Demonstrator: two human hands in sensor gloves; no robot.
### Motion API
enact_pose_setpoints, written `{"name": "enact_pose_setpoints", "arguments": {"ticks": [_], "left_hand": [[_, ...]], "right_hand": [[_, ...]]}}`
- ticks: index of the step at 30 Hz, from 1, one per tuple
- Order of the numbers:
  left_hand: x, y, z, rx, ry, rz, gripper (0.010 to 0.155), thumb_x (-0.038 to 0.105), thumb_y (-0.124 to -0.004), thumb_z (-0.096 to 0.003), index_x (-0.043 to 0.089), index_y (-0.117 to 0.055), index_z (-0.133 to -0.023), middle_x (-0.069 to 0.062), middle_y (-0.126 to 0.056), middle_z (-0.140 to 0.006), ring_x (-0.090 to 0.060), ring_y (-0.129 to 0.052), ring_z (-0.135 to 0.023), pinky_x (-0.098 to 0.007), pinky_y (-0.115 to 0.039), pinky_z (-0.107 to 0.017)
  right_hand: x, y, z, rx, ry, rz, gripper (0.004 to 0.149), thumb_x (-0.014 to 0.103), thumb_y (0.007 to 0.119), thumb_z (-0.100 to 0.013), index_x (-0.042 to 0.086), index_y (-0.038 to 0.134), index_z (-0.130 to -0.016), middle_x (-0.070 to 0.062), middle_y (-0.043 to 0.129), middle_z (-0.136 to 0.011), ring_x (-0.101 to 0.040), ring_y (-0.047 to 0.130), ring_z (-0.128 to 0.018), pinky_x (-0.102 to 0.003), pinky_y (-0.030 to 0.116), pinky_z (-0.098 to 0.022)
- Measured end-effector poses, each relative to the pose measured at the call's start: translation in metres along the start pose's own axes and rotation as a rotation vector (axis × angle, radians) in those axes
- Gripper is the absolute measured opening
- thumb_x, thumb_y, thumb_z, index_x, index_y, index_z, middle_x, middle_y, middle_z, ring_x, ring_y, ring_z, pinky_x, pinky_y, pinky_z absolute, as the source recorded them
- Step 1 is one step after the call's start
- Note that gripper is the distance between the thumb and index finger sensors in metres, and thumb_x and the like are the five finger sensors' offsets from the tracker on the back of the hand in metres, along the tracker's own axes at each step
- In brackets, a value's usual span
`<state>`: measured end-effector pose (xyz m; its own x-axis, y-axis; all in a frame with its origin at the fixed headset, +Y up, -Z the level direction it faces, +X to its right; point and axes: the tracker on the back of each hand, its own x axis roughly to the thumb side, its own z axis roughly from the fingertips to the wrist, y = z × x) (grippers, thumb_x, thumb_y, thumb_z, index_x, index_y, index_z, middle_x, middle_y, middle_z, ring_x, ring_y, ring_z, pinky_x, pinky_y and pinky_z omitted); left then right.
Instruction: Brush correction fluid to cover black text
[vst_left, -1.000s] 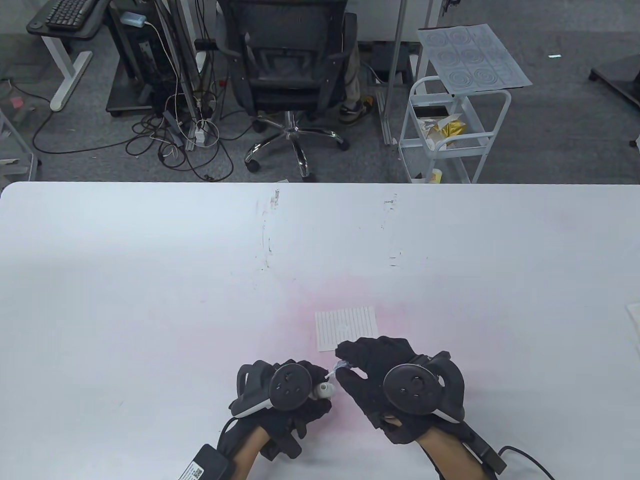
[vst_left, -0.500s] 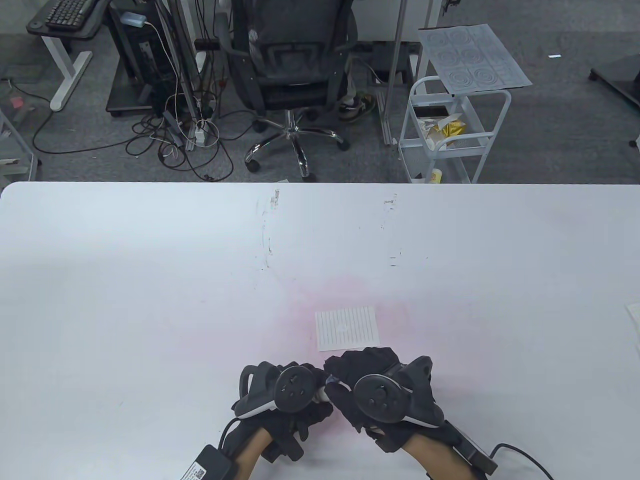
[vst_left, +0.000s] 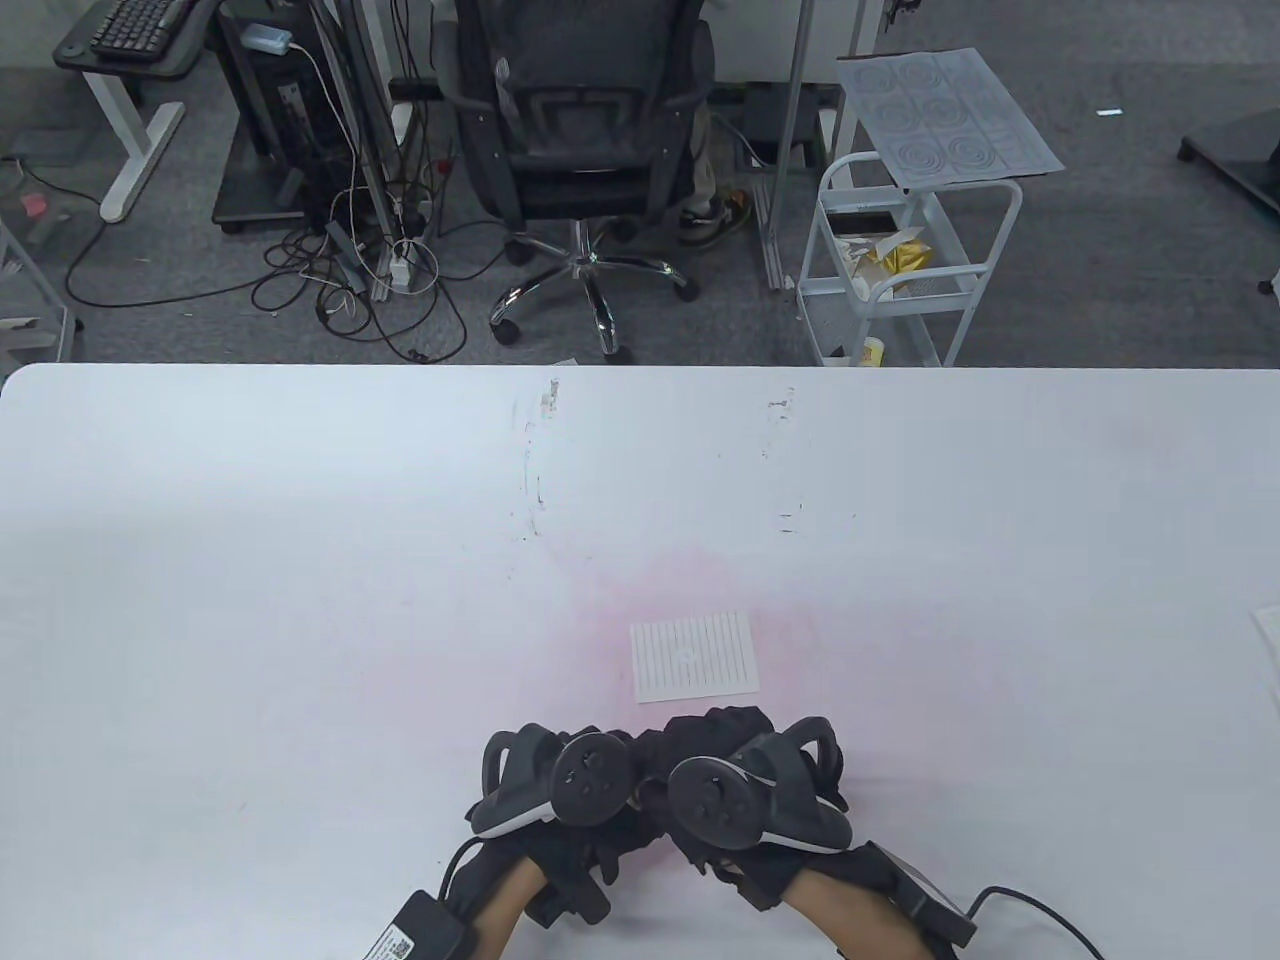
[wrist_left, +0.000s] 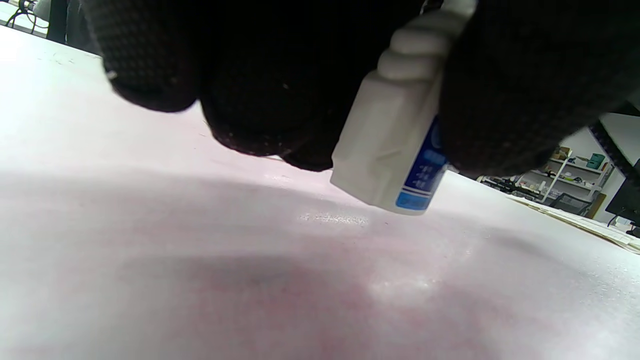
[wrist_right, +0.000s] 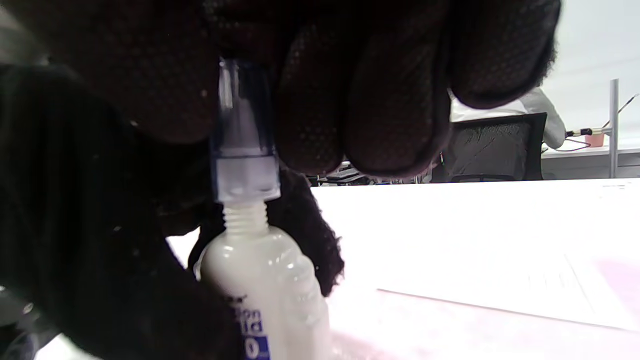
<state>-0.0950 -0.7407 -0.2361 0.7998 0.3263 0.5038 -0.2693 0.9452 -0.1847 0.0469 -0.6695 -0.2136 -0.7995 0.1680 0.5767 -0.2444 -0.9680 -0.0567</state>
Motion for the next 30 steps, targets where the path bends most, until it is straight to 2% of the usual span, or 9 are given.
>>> {"name": "enact_pose_setpoints", "arguments": {"ticks": [7,14,19,22,24,25,27,30], "left_hand": [[0.001,0.001,0.0,0.016,0.002,-0.006,0.06,0.052,-0.1,-0.0264,0.021,-0.09,-0.077,-0.007,-0.102,-0.067,-0.022,-0.102,-0.044,-0.04,-0.087,-0.042],[0.0,0.001,0.001,0.035,0.011,-0.015,0.06,0.052,-0.1,-0.0263,0.02,-0.09,-0.076,-0.007,-0.103,-0.066,-0.022,-0.103,-0.043,-0.039,-0.087,-0.041],[0.001,0.001,0.001,0.04,0.006,-0.007,0.06,0.052,-0.1,-0.0264,0.02,-0.091,-0.076,-0.008,-0.103,-0.065,-0.022,-0.103,-0.043,-0.039,-0.087,-0.041],[0.001,0.0,0.001,0.026,0.005,-0.011,0.06,0.052,-0.1,-0.0262,0.02,-0.091,-0.076,-0.007,-0.103,-0.065,-0.022,-0.103,-0.043,-0.039,-0.087,-0.041],[0.001,0.0,0.001,0.025,0.006,-0.005,0.06,0.052,-0.1,-0.0263,0.02,-0.091,-0.076,-0.007,-0.103,-0.065,-0.021,-0.103,-0.043,-0.039,-0.087,-0.041],[0.001,0.001,0.001,0.027,0.006,-0.002,0.06,0.052,-0.1,-0.0262,0.02,-0.091,-0.076,-0.007,-0.103,-0.065,-0.022,-0.103,-0.043,-0.039,-0.087,-0.041],[0.0,0.001,0.001,0.029,0.006,-0.003,0.06,0.052,-0.1,-0.0263,0.02,-0.091,-0.076,-0.007,-0.103,-0.065,-0.022,-0.103,-0.043,-0.04,-0.087,-0.041],[-0.001,0.002,0.001,0.031,0.006,0.004,0.06,0.052,-0.1,-0.0261,0.02,-0.091,-0.076,-0.007,-0.103,-0.065,-0.021,-0.103,-0.043,-0.039,-0.087,-0.041]], "right_hand": [[-0.002,0.0,0.0,0.062,-0.008,-0.035,0.048,0.041,0.088,-0.036,0.02,0.087,-0.078,-0.007,0.092,-0.07,-0.033,0.101,-0.053,-0.056,0.075,-0.052],[0.001,0.004,0.0,0.028,0.0,0.007,0.048,0.042,0.088,-0.036,0.02,0.087,-0.078,-0.007,0.092,-0.07,-0.032,0.101,-0.053,-0.056,0.075,-0.052],[0.005,0.003,0.001,-0.037,0.035,0.107,0.049,0.052,0.088,-0.034,0.019,0.09,-0.071,-0.005,0.095,-0.062,-0.029,0.103,-0.046,-0.054,0.078,-0.049],[0.0,0.005,0.0,-0.047,0.052,0.149,0.053,0.061,0.084,-0.033,0.021,0.092,-0.066,-0.002,0.096,-0.058,-0.028,0.103,-0.043,-0.053,0.079,-0.048],[-0.003,0.004,0.0,-0.044,0.054,0.131,0.055,0.064,0.082,-0.033,0.022,0.091,-0.068,-0.001,0.095,-0.06,-0.028,0.103,-0.046,-0.053,0.078,-0.049],[-0.005,0.002,0.0,-0.038,0.047,0.089,0.059,0.065,0.081,-0.033,0.021,0.089,-0.072,-0.002,0.094,-0.065,-0.03,0.102,-0.05,-0.054,0.077,-0.051],[-0.007,-0.001,-0.001,0.007,0.002,-0.016,0.06,0.059,0.083,-0.034,0.02,0.083,-0.081,-0.005,0.088,-0.075,-0.033,0.098,-0.059,-0.056,0.073,-0.055],[-0.006,-0.002,-0.001,0.086,-0.008,-0.101,0.054,0.045,0.089,-0.036,0.02,0.081,-0.083,-0.005,0.086,-0.077,-0.034,0.097,-0.062,-0.057,0.071,-0.056]]}}
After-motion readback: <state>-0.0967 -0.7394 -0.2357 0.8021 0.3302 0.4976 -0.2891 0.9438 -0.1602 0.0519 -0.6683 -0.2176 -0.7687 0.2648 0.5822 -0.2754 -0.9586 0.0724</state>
